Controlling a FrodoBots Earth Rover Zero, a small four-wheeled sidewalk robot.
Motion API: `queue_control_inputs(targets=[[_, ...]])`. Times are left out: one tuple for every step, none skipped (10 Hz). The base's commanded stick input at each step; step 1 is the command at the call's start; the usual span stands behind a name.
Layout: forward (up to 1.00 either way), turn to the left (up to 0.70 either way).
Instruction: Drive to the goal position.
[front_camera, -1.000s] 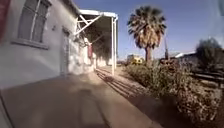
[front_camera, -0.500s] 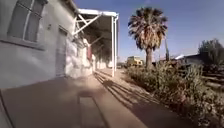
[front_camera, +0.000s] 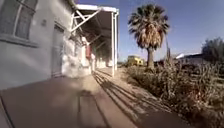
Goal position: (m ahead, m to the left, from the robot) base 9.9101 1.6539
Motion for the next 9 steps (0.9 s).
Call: queue_control_inputs(targets=[[0.70,-0.02],[0.70,0.00],[0.70,0.00],[0.70,0.00],[0.70,0.00],[0.70,0.00],[0.70,0.00],[0.70,0.00],[0.70,0.00]])
